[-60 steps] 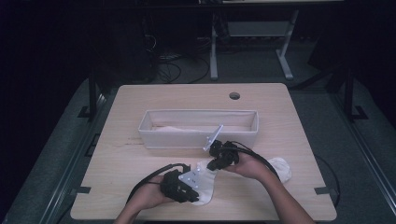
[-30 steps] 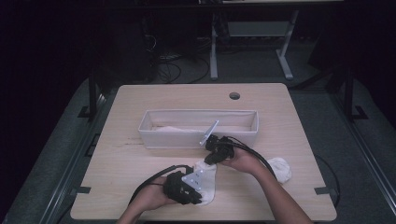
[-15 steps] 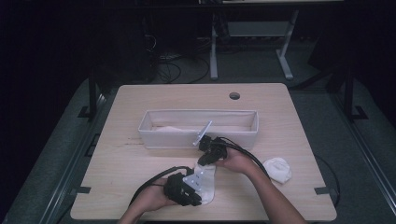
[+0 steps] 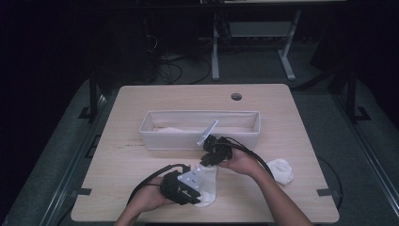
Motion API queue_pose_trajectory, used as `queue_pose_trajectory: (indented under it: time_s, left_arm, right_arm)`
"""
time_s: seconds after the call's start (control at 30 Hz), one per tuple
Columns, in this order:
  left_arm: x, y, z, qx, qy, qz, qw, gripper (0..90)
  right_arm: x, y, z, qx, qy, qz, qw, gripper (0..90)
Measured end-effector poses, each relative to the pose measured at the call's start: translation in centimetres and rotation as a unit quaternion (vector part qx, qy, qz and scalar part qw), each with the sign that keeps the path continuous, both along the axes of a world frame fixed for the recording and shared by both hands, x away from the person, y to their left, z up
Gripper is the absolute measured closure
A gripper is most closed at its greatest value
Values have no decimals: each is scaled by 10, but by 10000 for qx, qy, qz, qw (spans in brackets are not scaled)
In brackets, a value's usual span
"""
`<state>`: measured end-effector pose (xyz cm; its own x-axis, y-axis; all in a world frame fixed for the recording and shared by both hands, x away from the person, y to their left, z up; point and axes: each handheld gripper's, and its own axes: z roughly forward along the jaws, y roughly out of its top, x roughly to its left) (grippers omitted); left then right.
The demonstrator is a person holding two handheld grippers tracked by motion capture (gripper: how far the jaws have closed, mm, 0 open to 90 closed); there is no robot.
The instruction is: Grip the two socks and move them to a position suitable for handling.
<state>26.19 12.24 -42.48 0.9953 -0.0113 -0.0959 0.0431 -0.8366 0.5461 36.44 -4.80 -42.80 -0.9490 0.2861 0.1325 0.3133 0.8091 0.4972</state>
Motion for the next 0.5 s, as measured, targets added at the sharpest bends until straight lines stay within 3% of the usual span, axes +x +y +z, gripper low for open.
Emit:
queue_pose_trajectory:
  time_s: [0.5]
  left_arm:
    - [3, 20, 12, -130, -181, 378, 9990, 674]
  right_arm:
    - [-16, -30, 19, -185, -267, -71, 9994, 652]
